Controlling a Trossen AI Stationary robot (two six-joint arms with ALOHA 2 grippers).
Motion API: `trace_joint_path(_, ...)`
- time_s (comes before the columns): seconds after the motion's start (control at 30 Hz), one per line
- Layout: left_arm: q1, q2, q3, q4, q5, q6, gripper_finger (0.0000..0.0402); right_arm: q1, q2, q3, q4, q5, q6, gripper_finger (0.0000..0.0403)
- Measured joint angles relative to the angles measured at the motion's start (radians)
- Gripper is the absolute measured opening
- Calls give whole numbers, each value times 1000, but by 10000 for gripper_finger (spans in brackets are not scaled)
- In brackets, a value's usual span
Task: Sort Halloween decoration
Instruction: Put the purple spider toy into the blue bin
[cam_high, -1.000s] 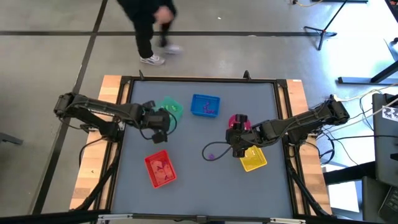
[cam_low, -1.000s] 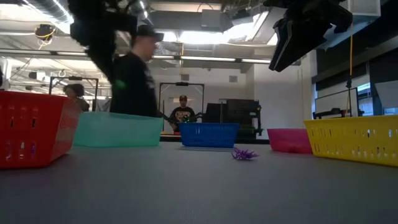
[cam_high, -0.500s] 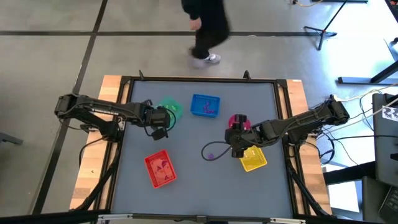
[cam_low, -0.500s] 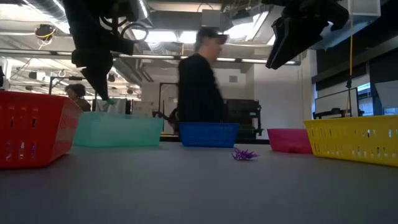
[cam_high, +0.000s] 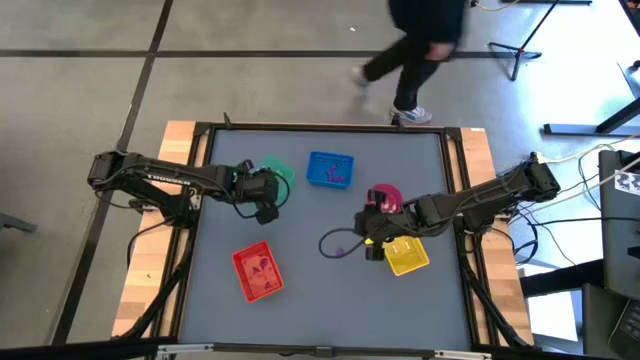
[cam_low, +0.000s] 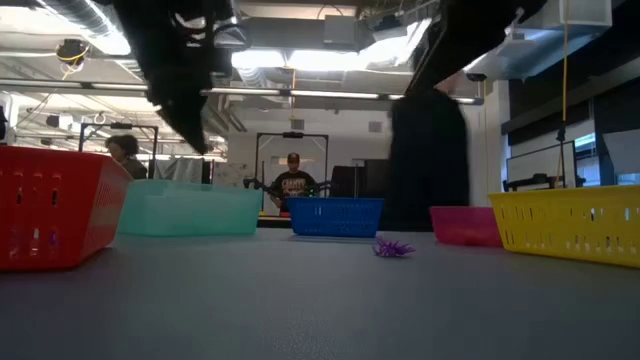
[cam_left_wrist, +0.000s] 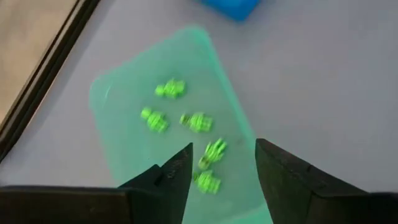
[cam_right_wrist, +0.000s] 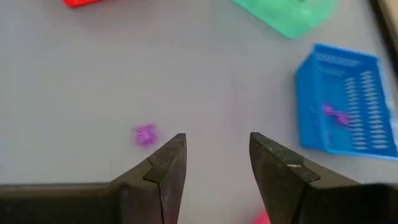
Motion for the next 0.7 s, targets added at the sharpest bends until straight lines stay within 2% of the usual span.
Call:
trace_joint_path(0.13, -6, 0, 0, 124, 1, 1, 161, 0, 44, 0, 48, -61, -2, 175)
trace_joint_path(0.33, -6, 0, 0, 292, 20, 8, 159, 0, 131, 0, 68, -67, -37, 175)
trace_joint_path(0.7, -6, 0, -1, 320, 28, 8, 158, 0, 266, 0, 152, -68, -39, 175)
